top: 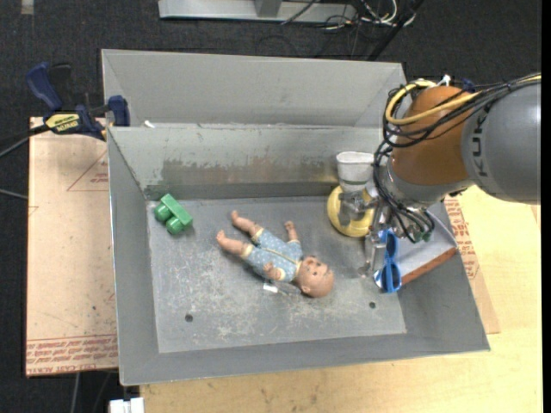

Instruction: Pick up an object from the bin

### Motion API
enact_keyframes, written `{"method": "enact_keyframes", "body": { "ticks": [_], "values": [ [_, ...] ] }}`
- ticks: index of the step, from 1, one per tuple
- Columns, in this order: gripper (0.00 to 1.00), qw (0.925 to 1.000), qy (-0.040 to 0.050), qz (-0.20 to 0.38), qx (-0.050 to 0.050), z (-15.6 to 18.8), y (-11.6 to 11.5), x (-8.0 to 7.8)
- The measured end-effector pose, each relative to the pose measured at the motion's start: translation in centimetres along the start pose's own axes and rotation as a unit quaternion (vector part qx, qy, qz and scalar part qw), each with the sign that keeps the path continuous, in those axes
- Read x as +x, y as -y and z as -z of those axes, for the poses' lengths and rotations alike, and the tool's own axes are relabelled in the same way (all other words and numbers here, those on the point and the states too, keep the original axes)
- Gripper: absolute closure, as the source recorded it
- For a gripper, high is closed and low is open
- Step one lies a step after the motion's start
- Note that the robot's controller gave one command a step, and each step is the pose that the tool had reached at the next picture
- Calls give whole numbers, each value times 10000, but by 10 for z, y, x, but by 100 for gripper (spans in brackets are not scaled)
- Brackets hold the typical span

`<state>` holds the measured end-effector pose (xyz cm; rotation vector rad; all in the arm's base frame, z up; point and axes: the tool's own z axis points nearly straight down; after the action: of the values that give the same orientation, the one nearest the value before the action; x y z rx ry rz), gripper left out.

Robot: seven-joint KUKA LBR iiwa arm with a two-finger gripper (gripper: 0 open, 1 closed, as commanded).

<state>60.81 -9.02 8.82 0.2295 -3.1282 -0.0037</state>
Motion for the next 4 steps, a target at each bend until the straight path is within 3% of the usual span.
{"method": "enact_keyframes", "body": {
  "ticks": [1,2,3,4],
  "values": [
    [0,10000,4,7,2,0,0,0],
    [0,9976,-25,690,-18,41,-5,0],
    [0,9954,33,960,-2,82,31,-19],
    [0,9957,44,922,26,74,47,-6]
  ]
}}
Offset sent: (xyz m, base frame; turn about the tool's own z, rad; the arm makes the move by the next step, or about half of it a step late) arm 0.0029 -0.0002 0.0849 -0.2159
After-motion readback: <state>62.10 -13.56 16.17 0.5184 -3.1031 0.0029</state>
